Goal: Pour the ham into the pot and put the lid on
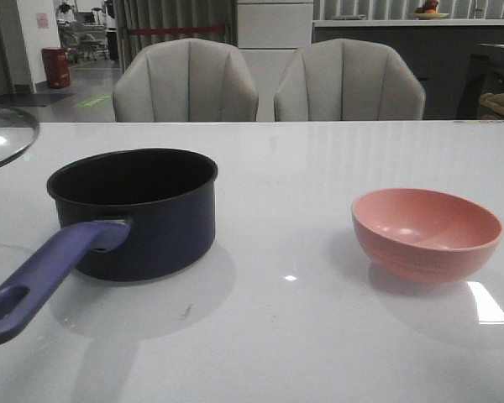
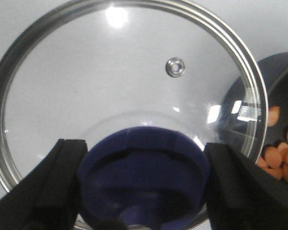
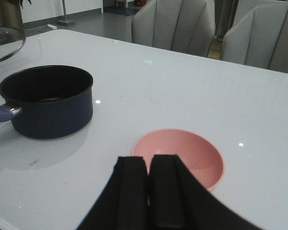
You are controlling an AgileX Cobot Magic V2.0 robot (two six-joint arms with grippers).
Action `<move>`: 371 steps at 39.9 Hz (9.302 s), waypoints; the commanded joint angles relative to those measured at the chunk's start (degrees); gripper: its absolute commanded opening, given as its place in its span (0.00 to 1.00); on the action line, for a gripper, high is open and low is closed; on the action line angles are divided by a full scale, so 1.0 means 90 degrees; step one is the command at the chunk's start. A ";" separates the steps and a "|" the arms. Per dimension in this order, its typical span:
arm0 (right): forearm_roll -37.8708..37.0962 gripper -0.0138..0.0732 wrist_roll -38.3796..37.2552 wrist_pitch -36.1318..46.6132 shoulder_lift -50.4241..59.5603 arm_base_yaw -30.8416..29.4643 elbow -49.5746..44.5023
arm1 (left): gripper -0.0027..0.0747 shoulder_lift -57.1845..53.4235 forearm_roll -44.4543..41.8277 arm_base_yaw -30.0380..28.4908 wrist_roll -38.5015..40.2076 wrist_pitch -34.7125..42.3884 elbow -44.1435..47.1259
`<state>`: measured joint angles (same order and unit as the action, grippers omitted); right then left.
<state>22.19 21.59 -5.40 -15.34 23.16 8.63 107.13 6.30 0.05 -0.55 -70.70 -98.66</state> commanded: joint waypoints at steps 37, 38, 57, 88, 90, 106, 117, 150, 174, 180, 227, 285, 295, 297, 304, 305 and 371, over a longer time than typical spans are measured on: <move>0.0005 0.33 0.0070 0.0433 -0.0039 0.0003 0.0175 | 0.39 0.0451 0.0546 0.2166 -0.0039 -0.0072 -0.1147; 0.0005 0.33 0.0070 0.0433 -0.0039 0.0003 0.0175 | 0.39 0.0481 0.0596 0.2166 -0.0039 -0.0072 -0.1147; 0.0005 0.33 0.0070 0.0433 -0.0039 0.0003 0.0175 | 0.39 0.0580 0.0473 0.2166 -0.0039 -0.0226 -0.1147; 0.0005 0.33 0.0070 0.0433 -0.0039 0.0003 0.0175 | 0.39 0.0486 0.0501 0.2230 -0.0175 -0.0226 -0.0935; 0.0005 0.33 0.0070 0.0433 -0.0039 0.0003 0.0175 | 0.40 0.0486 0.0489 0.2230 -0.0186 -0.0226 -0.0935; 0.0005 0.33 0.0070 0.0433 -0.0039 0.0003 0.0175 | 0.47 0.0486 0.0365 0.2230 -0.0186 -0.0226 -0.0935; 0.0005 0.33 0.0070 0.0433 -0.0039 0.0003 0.0175 | 0.66 0.0486 0.0365 0.2230 -0.0186 -0.0226 -0.0935; 0.0005 0.33 0.0070 0.0433 -0.0039 0.0003 0.0175 | 0.86 0.0552 0.0578 0.2242 -0.0186 -0.0226 -0.0935; 0.0005 0.33 0.0070 0.0433 -0.0039 0.0003 0.0175 | 0.86 -0.0945 -0.0304 0.2227 -0.0186 -0.0226 -0.0505; 0.0005 0.33 0.0070 0.0433 -0.0039 0.0003 0.0175 | 0.86 -0.1881 -0.0742 0.2227 -0.0186 0.0105 0.0293; 0.0005 0.33 0.0070 0.0433 -0.0039 0.0003 0.0175 | 0.59 -1.1647 -0.0813 0.2200 -0.0186 0.5170 0.8662; 0.0005 0.33 0.0070 0.0433 -0.0039 0.0003 0.0175 | 0.21 -1.2064 -0.0636 0.0228 0.0009 0.8417 1.1119; 0.0005 0.33 0.0070 0.0433 -0.0039 0.0003 0.0175 | 0.21 -1.2064 -0.0573 0.0151 0.0061 0.8488 1.1120; 0.0005 0.33 0.0070 0.0433 -0.0039 0.0003 0.0175 | 0.21 -1.2064 -0.0485 0.0151 0.0061 0.8488 1.1120; 0.0005 0.33 0.0070 0.0433 -0.0039 0.0003 0.0175 | 0.21 -1.2064 -0.0336 0.0151 0.0061 0.8477 1.1120; 0.0005 0.33 0.0070 0.0433 -0.0039 0.0003 0.0175 | 0.21 -1.2064 -0.0336 0.0151 0.0061 0.8477 1.1120; -0.2900 0.33 -0.2602 0.0599 0.1887 -0.2279 -0.1097 | 0.21 -1.2048 -0.0336 0.0151 0.0061 0.8477 1.1120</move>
<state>-2.21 0.33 -4.62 0.53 3.03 -1.50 -0.22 2.84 1.62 -0.59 0.94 0.24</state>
